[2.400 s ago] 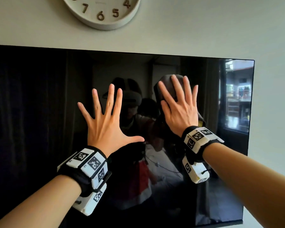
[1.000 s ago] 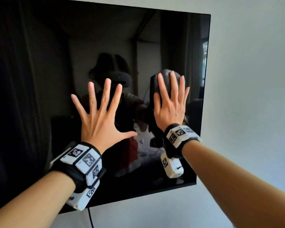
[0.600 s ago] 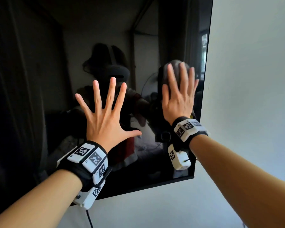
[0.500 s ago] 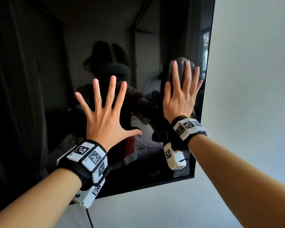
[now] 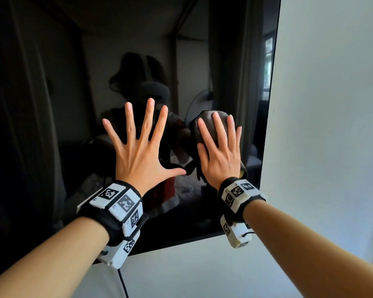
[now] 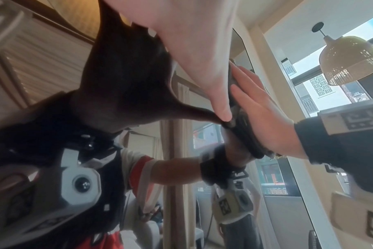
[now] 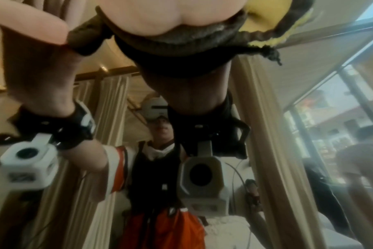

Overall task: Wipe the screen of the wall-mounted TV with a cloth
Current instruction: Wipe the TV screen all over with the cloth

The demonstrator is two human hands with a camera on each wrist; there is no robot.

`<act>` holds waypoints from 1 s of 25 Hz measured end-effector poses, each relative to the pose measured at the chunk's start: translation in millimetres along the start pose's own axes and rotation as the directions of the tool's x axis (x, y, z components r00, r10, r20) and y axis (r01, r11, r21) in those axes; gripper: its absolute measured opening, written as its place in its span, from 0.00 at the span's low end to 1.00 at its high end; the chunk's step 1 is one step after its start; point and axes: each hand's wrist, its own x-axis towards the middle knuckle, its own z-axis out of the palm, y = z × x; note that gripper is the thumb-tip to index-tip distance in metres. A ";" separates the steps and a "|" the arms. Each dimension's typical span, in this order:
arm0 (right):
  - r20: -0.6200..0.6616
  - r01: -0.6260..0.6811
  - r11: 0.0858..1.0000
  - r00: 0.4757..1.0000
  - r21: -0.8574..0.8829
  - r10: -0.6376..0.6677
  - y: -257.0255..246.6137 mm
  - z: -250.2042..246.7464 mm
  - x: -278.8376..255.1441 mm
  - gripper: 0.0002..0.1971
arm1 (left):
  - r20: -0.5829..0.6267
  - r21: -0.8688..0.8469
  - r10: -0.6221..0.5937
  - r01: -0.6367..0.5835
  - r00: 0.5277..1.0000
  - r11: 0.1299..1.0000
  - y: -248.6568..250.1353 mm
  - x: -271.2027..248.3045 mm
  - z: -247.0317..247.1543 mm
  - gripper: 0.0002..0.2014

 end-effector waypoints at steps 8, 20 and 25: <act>0.008 -0.055 0.998 0.998 -0.005 0.055 -15.8 3.2 -12.8 0.24 | 0.024 0.031 0.061 -0.062 0.998 0.998 -11.1 -23.6 10.9 0.69; 0.048 -0.113 0.993 0.992 -0.019 0.114 -10.7 8.3 -41.4 0.26 | 0.064 0.046 0.100 -0.103 0.993 0.994 -18.6 -32.9 10.2 0.71; -0.037 -0.296 0.955 0.954 0.020 0.296 -12.0 6.2 -14.0 0.26 | 0.068 0.012 0.071 -0.072 0.995 0.997 -3.2 -41.9 20.6 0.71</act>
